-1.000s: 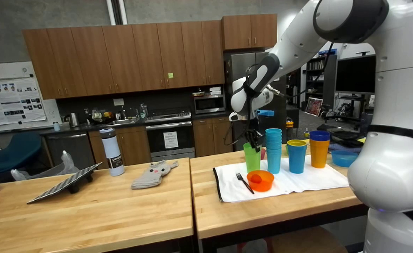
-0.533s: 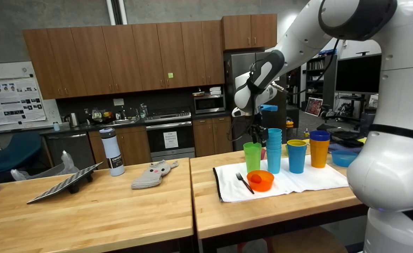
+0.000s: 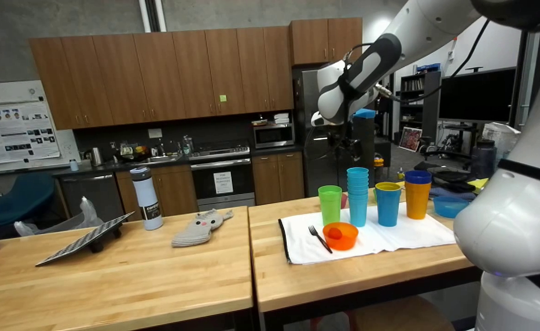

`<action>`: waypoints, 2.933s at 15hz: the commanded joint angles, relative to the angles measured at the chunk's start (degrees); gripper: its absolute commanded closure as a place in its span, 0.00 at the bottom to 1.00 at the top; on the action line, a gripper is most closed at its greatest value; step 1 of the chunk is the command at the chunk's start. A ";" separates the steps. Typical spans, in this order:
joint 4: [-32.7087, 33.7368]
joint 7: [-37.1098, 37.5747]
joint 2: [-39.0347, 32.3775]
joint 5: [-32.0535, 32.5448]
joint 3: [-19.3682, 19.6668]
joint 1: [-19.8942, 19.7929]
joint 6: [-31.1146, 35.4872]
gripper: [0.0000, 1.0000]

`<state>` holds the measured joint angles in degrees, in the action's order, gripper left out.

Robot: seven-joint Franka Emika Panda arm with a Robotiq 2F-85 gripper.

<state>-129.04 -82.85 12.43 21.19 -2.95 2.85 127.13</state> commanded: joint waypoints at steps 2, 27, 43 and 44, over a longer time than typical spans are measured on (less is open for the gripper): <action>-6.57 1.20 10.90 3.87 1.56 -0.85 -0.79 0.00; -14.54 -28.08 17.01 8.40 14.91 -0.02 2.71 0.00; -11.81 -56.06 14.05 3.31 21.67 -11.69 6.52 0.00; -11.78 -56.57 14.34 -0.25 22.32 -11.16 3.97 0.00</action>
<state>-141.56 -138.09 26.46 26.93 18.81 -7.96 136.01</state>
